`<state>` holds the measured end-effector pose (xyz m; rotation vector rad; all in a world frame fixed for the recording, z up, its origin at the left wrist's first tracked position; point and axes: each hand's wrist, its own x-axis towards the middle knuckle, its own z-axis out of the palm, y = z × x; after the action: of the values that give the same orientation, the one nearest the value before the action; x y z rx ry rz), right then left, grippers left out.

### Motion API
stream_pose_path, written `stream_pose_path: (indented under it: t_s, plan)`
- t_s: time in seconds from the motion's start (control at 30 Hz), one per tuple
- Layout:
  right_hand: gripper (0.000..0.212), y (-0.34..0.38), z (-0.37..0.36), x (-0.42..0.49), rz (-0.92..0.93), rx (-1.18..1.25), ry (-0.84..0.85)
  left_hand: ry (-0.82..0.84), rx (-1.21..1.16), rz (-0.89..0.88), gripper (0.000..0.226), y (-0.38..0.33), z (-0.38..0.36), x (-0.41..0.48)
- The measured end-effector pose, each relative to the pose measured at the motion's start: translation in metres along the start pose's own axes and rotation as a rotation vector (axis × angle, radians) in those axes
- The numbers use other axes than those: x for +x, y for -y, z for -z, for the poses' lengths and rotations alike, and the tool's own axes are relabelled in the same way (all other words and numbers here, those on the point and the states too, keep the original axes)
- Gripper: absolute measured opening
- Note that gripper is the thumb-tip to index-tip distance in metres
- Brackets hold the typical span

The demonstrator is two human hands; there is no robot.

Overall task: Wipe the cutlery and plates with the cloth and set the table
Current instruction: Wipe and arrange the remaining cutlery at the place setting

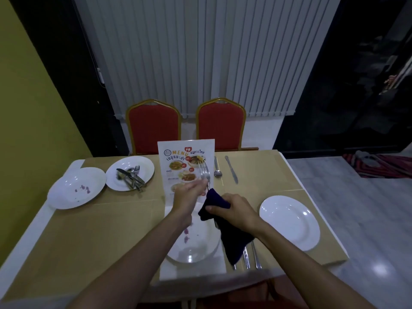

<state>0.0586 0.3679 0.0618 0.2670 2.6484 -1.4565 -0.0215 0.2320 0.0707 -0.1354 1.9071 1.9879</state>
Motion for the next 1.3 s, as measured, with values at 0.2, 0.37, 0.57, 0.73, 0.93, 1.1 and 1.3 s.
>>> stream_pose_path:
  t_s: [0.2, 0.37, 0.57, 0.73, 0.93, 1.1, 1.3]
  plan:
    - [0.051, -0.016, -0.005, -0.009, -0.066, -0.241, -0.079, 0.012, -0.024, 0.099, 0.022, -0.003, -0.018, 0.016]
    - [0.032, -0.053, 0.032, -0.013, -0.081, -0.483, -0.084, 0.164, 0.069, -0.039, 0.032, -0.001, -0.039, 0.037]
    - [0.045, -0.096, 0.116, 0.035, -0.014, -0.847, -0.312, 0.262, 0.838, -0.355, 0.029, 0.037, -0.1, 0.082]
    - [0.048, -0.147, 0.156, 0.096, 0.01, -1.01, -0.265, 0.295, 1.066, -0.45, 0.026, 0.057, -0.154, 0.154]
    - [0.053, -0.2, 0.177, 0.157, -0.056, -0.818, -0.267, 0.295, 1.617, -0.539, 0.023, 0.08, -0.182, 0.233]
    - [0.059, -0.234, 0.176, 0.207, -0.035, -0.727, -0.235, 0.438, 2.055, -0.634, 0.031, 0.096, -0.201, 0.291]
    - [0.064, -0.247, 0.167, 0.246, -0.013, -0.593, -0.214, 0.545, 2.104, -0.702, 0.034, 0.111, -0.216, 0.345]
